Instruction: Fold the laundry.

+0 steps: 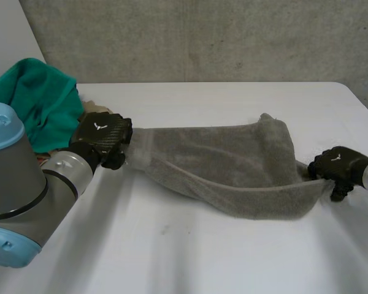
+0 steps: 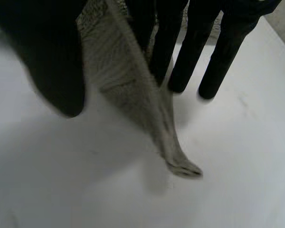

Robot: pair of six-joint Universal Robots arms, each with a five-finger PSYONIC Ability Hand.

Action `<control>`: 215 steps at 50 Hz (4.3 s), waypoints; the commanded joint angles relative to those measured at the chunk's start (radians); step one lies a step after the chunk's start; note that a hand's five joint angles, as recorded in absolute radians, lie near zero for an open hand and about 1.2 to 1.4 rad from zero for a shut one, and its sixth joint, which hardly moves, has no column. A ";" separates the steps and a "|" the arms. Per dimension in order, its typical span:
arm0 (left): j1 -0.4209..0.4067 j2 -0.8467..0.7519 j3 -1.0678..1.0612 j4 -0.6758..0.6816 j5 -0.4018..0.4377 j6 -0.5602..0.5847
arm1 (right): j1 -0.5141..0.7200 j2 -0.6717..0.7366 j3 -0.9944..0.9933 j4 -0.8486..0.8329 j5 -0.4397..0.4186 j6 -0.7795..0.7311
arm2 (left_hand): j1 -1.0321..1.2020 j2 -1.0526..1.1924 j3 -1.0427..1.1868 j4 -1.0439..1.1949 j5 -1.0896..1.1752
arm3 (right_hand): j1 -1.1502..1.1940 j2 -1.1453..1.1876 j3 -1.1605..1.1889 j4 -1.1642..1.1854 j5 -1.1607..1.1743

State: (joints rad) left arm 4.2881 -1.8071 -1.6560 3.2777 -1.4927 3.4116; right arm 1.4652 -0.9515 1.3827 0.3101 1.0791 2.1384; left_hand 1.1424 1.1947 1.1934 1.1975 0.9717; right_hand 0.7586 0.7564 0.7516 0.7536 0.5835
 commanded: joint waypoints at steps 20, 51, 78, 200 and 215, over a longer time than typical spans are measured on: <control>0.039 0.442 0.056 -0.144 -0.063 0.144 | -0.249 -0.671 -0.108 0.299 -0.004 0.080 | 0.254 0.202 0.203 0.199 0.250 | 0.638 0.640 0.645 0.643 0.638; -0.005 -0.347 0.939 0.144 -0.115 0.403 | 0.145 -0.142 -0.453 -0.498 0.352 0.089 | 0.254 0.202 0.203 0.199 0.250 | 0.638 0.640 0.645 0.643 0.638; -0.019 -0.343 0.401 0.511 -0.144 0.341 | 0.138 -0.044 -0.114 -0.721 0.231 0.328 | 0.254 0.202 0.203 0.199 0.250 | 0.638 0.640 0.645 0.643 0.638; -0.171 -0.152 0.012 0.421 -0.310 0.420 | -0.290 -0.052 0.038 -0.514 0.257 0.104 | -0.967 -1.019 -1.018 -1.022 -0.971 | 0.638 0.640 0.645 0.643 0.638; -0.166 -0.067 -0.056 0.421 -0.313 0.379 | 0.237 -0.174 0.111 -0.600 0.213 0.044 | -0.964 -1.016 -1.015 -1.019 -0.968 | 0.638 0.640 0.645 0.643 0.638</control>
State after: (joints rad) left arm 4.1221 -1.8935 -1.6980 3.6995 -1.8026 3.8162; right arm 1.4242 -1.0973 1.4652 -0.2427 1.3390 2.1668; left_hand 0.1904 0.2061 0.2116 0.2026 0.0491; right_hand 1.1166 1.1870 1.1951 1.2005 0.9856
